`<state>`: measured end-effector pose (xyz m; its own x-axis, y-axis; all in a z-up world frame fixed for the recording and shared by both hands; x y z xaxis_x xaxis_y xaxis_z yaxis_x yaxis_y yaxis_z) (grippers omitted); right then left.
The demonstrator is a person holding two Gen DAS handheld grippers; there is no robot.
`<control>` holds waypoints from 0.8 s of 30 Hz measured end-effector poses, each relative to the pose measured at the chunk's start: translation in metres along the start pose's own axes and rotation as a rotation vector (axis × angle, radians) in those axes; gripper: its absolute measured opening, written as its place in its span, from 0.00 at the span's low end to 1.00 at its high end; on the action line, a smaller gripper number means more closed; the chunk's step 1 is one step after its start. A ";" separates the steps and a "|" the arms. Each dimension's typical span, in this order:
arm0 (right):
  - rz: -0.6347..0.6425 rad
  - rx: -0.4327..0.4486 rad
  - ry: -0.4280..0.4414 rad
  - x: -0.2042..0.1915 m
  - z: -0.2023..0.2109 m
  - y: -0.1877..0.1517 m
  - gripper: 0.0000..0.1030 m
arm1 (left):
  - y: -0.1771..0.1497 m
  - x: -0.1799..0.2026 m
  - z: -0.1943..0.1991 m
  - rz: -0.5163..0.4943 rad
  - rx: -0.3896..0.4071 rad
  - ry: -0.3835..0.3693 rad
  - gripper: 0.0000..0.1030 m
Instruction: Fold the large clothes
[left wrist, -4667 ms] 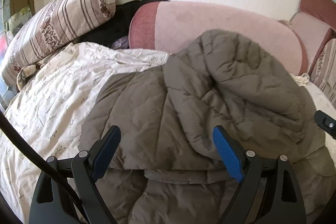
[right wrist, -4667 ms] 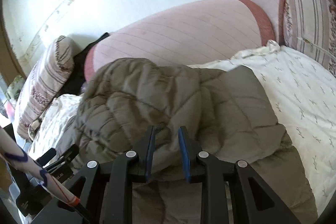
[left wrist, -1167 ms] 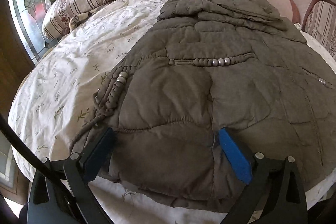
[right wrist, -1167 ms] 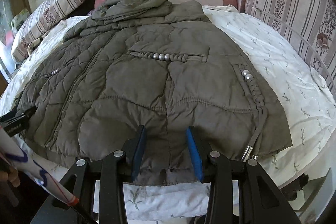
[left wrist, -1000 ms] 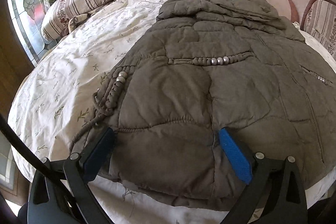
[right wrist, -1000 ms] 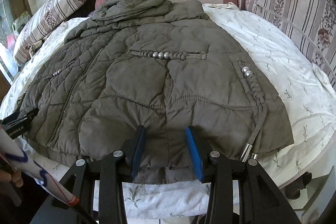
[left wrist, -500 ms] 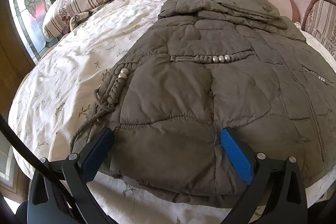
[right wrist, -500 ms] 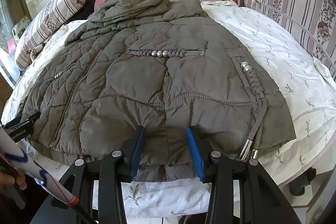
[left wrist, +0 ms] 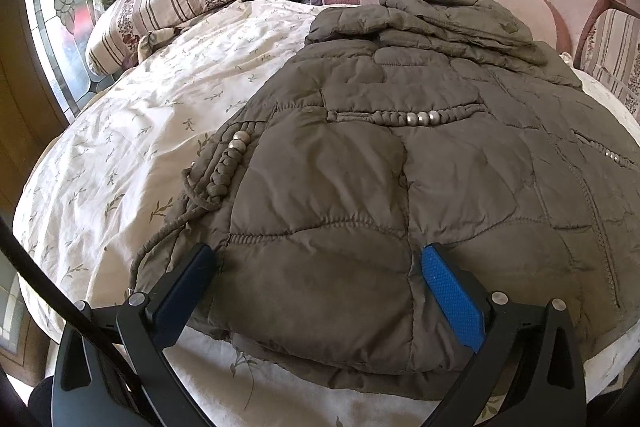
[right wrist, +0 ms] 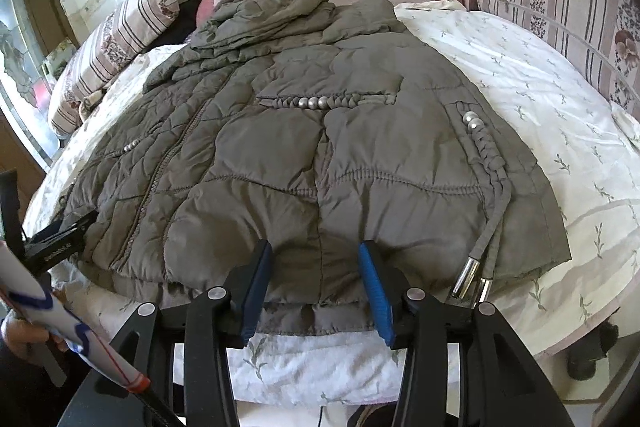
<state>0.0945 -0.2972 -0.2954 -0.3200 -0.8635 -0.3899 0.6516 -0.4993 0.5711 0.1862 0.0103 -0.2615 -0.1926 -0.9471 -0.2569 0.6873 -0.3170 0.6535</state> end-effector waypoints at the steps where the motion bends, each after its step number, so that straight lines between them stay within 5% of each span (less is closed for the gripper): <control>1: -0.005 -0.002 0.006 0.001 0.001 0.000 0.48 | 0.000 0.000 0.000 -0.002 0.005 -0.001 1.00; 8: -0.043 0.105 0.062 0.014 0.033 0.021 0.52 | -0.001 0.000 0.004 -0.012 0.030 -0.002 1.00; 16: -0.310 0.230 0.014 0.092 0.066 0.052 0.54 | -0.002 -0.001 0.006 -0.015 0.037 0.007 1.00; 24: -0.458 0.211 0.026 0.127 0.067 0.049 0.54 | 0.001 -0.001 0.007 -0.019 0.036 -0.005 1.00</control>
<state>0.0396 -0.4361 -0.2689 -0.5219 -0.5513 -0.6509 0.2941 -0.8326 0.4694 0.1820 0.0104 -0.2562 -0.2084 -0.9412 -0.2659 0.6579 -0.3360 0.6739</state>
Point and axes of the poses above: each gripper's, at about its wrist camera, not at the fingertips, and z roughly against the way its jaws point, x to its right, y to its top, the point moved 9 cm from there along -z, roughly the way its jaws point, and after that the axes turned 13 degrees about -z, right-handed, at the moved point
